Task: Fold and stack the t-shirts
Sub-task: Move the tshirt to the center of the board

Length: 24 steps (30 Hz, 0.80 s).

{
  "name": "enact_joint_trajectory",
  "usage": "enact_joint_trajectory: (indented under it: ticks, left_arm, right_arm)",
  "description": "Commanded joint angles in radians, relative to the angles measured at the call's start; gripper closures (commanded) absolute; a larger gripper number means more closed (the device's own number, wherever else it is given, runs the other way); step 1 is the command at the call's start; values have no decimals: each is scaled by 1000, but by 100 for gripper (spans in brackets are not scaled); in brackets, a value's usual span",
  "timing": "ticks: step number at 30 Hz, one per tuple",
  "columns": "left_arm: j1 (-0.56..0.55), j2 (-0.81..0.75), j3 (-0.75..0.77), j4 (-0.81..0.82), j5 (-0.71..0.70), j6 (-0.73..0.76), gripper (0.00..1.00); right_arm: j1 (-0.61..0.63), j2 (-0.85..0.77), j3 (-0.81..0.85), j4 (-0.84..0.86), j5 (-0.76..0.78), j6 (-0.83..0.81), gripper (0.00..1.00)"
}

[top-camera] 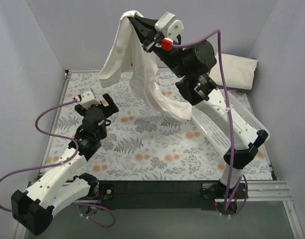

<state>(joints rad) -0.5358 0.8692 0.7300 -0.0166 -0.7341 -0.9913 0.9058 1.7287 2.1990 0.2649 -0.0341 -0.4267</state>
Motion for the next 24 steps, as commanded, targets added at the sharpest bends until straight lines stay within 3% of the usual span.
enact_joint_trajectory:
  ticks: [1, 7, 10, 11, 12, 13, 16, 19, 24]
  left_arm:
    - [16, 8, -4, 7, 2, 10, 13]
    - [23, 5, -12, 10, 5, 10, 14]
    - [28, 11, -11, 10, 10, 6, 14]
    - [28, 11, -12, 10, 13, 6, 14]
    - [30, 11, -12, 10, 16, 5, 14]
    - [31, 14, -14, 10, 25, 2, 14]
    - [37, 25, -15, 10, 29, 2, 14]
    - [43, 48, -12, 10, 35, -1, 14]
    - [48, 71, -11, 10, 56, -17, 14]
  right_arm:
    - [7, 26, 88, 217, -188, 26, 99]
    - [8, 80, 96, 229, -173, 63, 99]
    - [8, 11, -97, 229, -106, 65, 99]
    - [8, -13, -237, 232, -63, 65, 98]
    - [8, -59, -299, 234, -12, 77, 92]
    - [8, -81, -356, 228, 114, 89, 64]
    - [7, -161, -602, 214, 363, 109, 4]
    - [-2, -221, -795, 160, 532, 160, 2]
    - [-137, -264, -1056, 117, 484, 370, 2]
